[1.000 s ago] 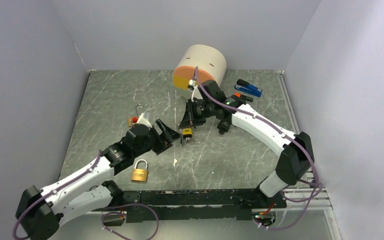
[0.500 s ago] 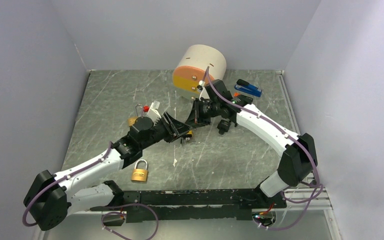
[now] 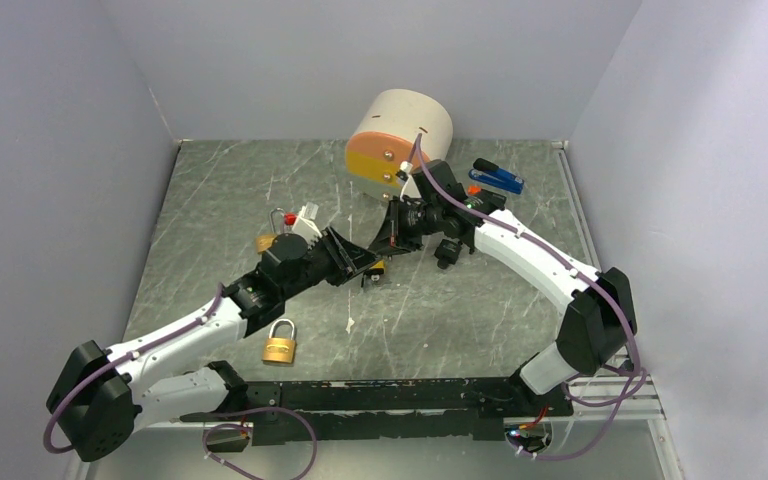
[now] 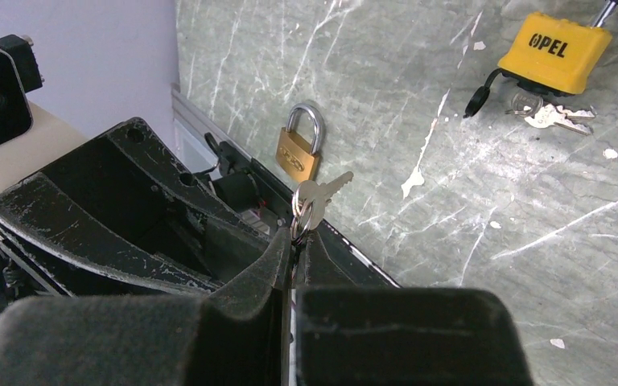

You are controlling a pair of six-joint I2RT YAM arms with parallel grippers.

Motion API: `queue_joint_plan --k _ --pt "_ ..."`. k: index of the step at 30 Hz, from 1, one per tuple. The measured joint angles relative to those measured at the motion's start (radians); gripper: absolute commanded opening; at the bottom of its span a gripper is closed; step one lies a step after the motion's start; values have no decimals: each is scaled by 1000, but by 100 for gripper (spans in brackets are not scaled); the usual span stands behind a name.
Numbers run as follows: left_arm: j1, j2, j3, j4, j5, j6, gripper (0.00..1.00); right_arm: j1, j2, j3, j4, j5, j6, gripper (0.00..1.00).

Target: Unlock with the key

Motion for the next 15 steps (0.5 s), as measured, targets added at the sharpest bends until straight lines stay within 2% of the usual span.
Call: queue_joint_plan --k 10,15 --pt "-1 17 1 -24 -22 -11 22 -6 0 -1 1 -12 1 0" --pt "-3 18 26 -64 -21 -3 3 -9 0 0 -13 -14 -9 1"
